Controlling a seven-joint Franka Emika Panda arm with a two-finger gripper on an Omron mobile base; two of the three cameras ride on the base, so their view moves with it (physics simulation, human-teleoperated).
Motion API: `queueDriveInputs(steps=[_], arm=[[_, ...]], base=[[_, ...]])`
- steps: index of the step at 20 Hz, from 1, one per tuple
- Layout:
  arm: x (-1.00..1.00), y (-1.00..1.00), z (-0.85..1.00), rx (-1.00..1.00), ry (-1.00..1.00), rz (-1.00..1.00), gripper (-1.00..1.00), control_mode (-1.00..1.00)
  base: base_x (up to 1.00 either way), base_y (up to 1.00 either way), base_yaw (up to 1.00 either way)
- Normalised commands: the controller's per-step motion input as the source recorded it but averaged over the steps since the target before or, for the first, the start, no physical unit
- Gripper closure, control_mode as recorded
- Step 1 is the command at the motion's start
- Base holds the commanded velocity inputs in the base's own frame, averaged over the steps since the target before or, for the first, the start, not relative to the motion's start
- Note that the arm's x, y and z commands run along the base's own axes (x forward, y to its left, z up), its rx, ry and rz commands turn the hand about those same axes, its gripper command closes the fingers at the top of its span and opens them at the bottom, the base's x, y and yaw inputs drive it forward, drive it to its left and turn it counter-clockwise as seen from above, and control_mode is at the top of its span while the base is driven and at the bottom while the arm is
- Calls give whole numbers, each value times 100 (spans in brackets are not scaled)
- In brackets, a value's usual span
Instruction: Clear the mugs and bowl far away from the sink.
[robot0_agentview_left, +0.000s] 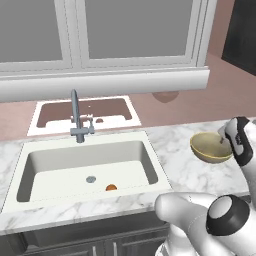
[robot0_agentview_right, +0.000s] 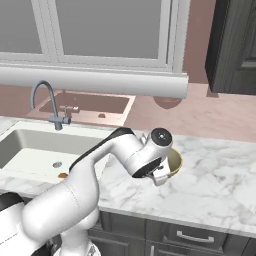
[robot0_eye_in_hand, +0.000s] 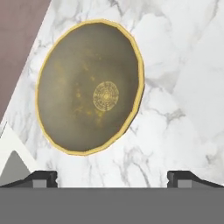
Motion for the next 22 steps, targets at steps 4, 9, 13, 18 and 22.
queueDriveInputs(steps=[4,9,13,18,22], arm=[[33,0,-28,0,0,-11,-100,-100],[16,0,-29,0,1,-9,-100,-100],[4,0,-24,0,3,-8,-100,-100],[0,0,-13,0,5,-7,-100,-100],[0,0,-12,0,5,-7,-100,-100]], base=[[0,0,0],[0,0,0],[0,0,0],[0,0,0],[0,0,0]])
